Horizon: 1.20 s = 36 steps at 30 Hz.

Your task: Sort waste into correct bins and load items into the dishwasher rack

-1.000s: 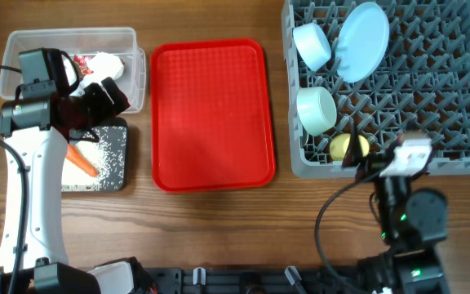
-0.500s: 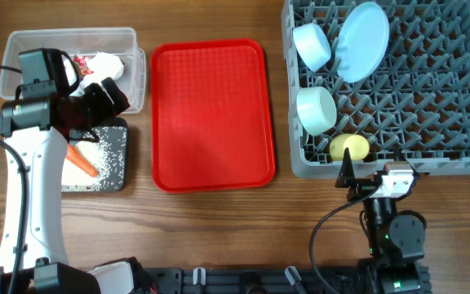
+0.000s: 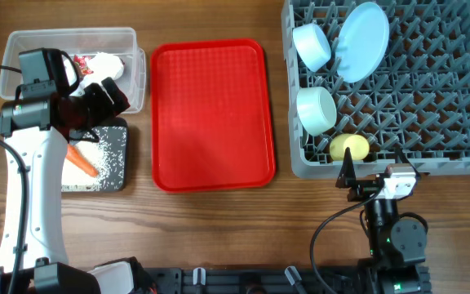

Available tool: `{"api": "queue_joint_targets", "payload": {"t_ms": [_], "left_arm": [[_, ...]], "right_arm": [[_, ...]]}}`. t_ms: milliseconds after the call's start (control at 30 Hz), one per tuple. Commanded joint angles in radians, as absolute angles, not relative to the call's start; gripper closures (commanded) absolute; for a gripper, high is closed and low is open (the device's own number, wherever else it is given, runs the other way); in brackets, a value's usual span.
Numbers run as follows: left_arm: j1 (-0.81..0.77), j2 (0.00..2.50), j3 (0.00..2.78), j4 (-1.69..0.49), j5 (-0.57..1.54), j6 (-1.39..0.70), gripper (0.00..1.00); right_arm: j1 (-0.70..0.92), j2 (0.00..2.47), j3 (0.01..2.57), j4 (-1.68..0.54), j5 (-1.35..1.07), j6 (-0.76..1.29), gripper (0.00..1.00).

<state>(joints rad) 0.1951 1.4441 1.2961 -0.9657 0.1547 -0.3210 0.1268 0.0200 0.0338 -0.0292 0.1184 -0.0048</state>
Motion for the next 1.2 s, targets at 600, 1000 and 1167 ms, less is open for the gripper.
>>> {"api": "queue_joint_targets", "payload": {"t_ms": [600,1000,1167], "left_arm": [[0.118,0.716,0.928,-0.673,0.145,-0.322,0.0],[0.113,0.175,0.22,-0.02,0.144,-0.323,0.0],[0.113,0.058,0.114,-0.003,0.134,-0.323,0.0]], "right_arm": [[0.119,0.005,0.025,-0.026,0.099,0.006,0.0],[0.119,0.005,0.025,-0.026,0.099,0.007,0.0],[0.119,0.005,0.025,-0.026,0.099,0.007,0.0]]}}
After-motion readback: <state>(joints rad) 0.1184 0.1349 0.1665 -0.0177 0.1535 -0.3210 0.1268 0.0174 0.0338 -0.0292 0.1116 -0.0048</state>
